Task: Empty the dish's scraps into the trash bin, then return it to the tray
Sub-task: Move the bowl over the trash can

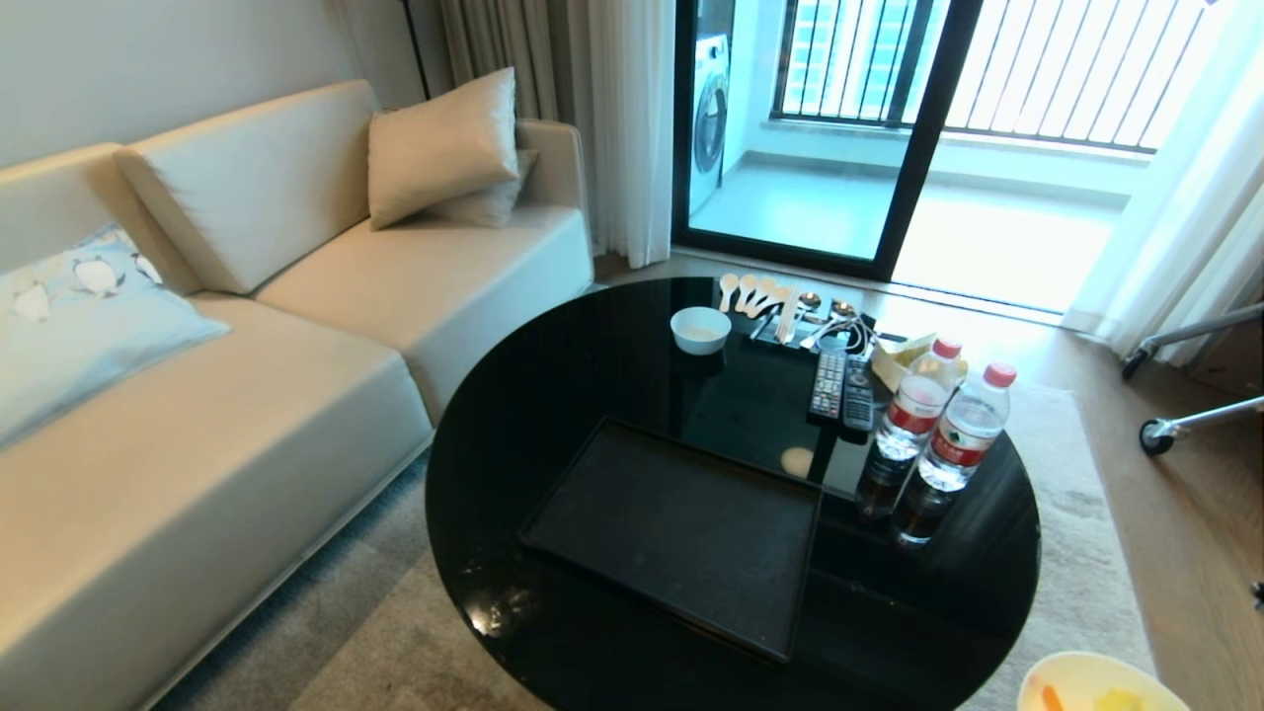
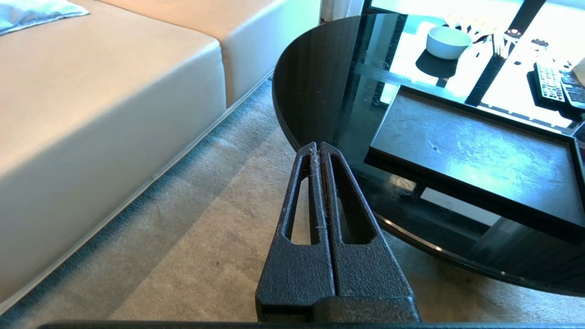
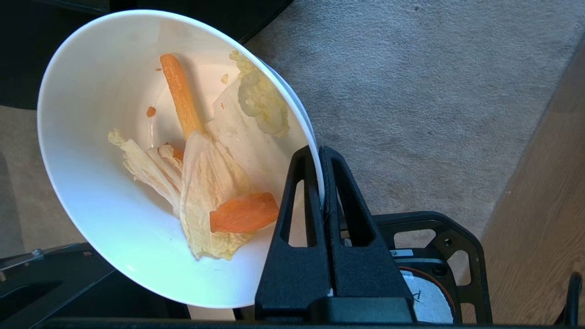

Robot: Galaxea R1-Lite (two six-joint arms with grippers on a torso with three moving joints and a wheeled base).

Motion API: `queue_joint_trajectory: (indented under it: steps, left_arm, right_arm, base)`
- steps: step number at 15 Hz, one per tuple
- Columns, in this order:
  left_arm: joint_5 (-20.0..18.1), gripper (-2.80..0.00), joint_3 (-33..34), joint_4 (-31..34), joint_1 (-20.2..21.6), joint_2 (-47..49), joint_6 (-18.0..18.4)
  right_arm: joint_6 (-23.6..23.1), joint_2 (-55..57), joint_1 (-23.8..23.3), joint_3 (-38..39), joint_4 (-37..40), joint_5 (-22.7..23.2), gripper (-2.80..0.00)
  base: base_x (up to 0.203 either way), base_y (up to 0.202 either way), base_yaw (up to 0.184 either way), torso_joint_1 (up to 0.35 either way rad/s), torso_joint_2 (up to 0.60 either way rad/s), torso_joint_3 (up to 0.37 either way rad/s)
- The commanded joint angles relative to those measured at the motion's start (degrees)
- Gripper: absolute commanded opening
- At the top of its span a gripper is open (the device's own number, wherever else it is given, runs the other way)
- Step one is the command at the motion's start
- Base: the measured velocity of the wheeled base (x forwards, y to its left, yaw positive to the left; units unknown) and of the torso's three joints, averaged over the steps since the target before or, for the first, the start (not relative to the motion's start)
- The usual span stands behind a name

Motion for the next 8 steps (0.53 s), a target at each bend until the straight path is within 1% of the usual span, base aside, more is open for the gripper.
queue_joint_trajectory:
  steps: [1, 2, 3, 8]
  left_arm:
    - [0.0, -2.8, 0.0, 0.0, 0.0, 0.0, 0.0]
    - [0.0, -2.8, 0.0, 0.0, 0.0, 0.0, 0.0]
    - [0.0, -2.8, 0.0, 0.0, 0.0, 0.0, 0.0]
    - [0.0, -2.8, 0.0, 0.0, 0.0, 0.0, 0.0]
  right_arm:
    - [0.2, 0.0, 0.0, -0.2, 0.2, 0.0, -2.8]
    - [0.2, 0.0, 0.0, -0.1, 0.3, 0.0, -2.8]
    - [0.2, 0.0, 0.0, -0.1, 0.3, 0.0, -2.8]
    - [0.2, 0.1, 0.0, -0.2, 0.2, -0.1, -2.8]
  base:
    - [0.0, 0.0, 0.0, 0.0, 0.0, 0.0]
    - [-0.102, 0.0, 0.0, 0.012, 0.0, -0.001]
    - [-0.171, 0.0, 0.001, 0.005, 0.0, 0.0]
    - [-0.186, 0.0, -0.001, 0.0, 0.0, 0.0]
